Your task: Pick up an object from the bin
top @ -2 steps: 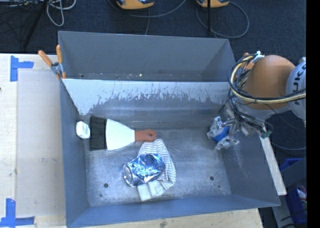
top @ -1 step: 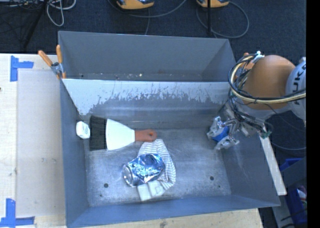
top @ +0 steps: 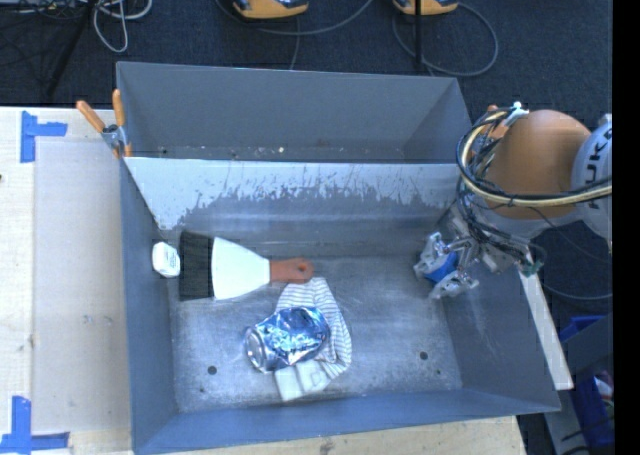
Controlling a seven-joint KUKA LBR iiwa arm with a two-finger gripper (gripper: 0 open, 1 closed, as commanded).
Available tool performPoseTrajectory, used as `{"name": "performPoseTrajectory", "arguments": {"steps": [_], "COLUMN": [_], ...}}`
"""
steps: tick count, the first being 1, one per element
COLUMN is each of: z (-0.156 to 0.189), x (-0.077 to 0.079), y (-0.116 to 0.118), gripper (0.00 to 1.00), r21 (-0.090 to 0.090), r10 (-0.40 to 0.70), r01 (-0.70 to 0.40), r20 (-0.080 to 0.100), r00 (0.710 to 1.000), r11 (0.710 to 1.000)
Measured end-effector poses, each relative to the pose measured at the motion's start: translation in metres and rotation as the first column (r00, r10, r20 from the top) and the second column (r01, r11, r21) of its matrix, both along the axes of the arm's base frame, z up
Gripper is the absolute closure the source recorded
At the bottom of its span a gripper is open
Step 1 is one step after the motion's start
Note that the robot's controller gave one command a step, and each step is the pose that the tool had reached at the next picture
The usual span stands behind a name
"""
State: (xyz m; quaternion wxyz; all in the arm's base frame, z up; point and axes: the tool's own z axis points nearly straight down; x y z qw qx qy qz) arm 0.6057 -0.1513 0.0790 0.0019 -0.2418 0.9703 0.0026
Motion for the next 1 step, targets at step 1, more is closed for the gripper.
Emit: {"name": "performPoseTrajectory", "arguments": {"steps": [1], "z": [0.0000], "x": [0.0000], "y": [0.0000], "gripper": [1.00], "r21": [0.000], "r10": [0.000], "r01": [0.000], "r20": [0.000], "r00": [1.000], "r11": [1.000]}}
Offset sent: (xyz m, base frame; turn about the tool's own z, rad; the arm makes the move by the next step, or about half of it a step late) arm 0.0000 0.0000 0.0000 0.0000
